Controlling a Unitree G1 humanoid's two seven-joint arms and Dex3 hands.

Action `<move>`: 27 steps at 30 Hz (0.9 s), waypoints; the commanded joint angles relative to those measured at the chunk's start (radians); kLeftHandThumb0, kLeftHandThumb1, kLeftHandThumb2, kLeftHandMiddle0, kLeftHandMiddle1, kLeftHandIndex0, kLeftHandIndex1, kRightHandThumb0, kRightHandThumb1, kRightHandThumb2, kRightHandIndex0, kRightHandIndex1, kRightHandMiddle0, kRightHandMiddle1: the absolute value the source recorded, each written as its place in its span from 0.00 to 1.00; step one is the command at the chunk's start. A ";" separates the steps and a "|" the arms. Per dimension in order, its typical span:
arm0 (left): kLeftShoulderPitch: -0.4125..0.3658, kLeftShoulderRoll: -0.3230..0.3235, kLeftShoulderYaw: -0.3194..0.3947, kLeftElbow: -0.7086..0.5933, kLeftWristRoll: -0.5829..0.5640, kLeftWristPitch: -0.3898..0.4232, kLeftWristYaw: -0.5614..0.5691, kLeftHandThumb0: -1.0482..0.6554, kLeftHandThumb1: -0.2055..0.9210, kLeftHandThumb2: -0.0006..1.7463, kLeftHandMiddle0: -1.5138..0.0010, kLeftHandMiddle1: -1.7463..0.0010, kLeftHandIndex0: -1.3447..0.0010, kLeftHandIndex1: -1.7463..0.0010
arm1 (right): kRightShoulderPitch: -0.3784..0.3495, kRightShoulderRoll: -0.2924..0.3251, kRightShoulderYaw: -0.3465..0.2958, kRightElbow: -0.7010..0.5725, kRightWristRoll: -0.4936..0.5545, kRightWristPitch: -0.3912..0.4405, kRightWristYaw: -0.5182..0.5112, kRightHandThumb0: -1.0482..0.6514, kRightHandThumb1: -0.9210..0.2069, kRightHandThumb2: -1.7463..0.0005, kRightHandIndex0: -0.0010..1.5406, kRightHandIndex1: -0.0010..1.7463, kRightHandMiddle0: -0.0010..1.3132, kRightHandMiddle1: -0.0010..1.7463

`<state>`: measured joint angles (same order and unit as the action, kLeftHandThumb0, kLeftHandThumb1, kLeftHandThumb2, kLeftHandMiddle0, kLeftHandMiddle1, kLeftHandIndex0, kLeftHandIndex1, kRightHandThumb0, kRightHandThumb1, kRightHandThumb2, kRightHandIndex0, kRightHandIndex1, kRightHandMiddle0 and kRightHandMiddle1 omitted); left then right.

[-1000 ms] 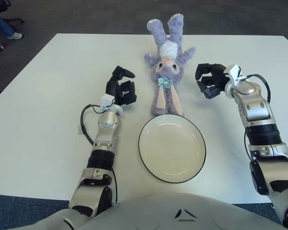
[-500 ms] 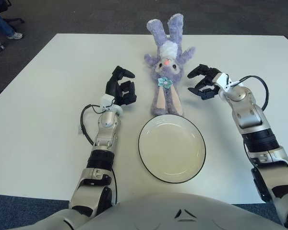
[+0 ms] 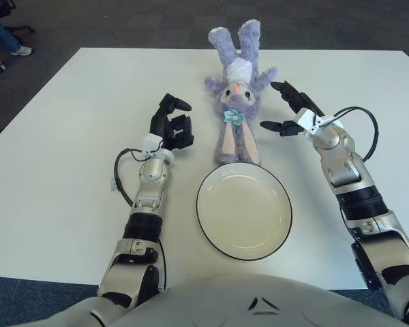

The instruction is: Put the doll into the plate.

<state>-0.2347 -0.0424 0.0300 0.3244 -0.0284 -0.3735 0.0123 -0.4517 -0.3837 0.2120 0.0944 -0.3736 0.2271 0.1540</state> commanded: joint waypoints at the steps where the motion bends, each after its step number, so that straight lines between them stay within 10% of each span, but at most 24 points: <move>1: 0.093 -0.007 0.002 0.064 -0.002 -0.002 -0.004 0.37 0.66 0.60 0.26 0.00 0.67 0.00 | -0.051 0.031 0.002 0.055 -0.009 -0.030 -0.027 0.02 0.09 0.82 0.02 0.01 0.01 0.01; 10: 0.089 -0.008 0.004 0.074 -0.001 -0.015 -0.001 0.37 0.66 0.60 0.25 0.00 0.67 0.00 | -0.127 0.069 0.015 0.145 -0.022 -0.061 -0.049 0.04 0.19 0.80 0.02 0.13 0.00 0.15; 27: 0.082 -0.012 0.009 0.088 -0.017 -0.019 -0.014 0.37 0.65 0.61 0.25 0.00 0.66 0.00 | -0.223 0.169 0.031 0.218 -0.065 -0.020 -0.109 0.09 0.30 0.71 0.02 0.01 0.00 0.14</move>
<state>-0.2439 -0.0436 0.0337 0.3443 -0.0333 -0.3853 0.0053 -0.6270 -0.2314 0.2373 0.2932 -0.4206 0.1777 0.0565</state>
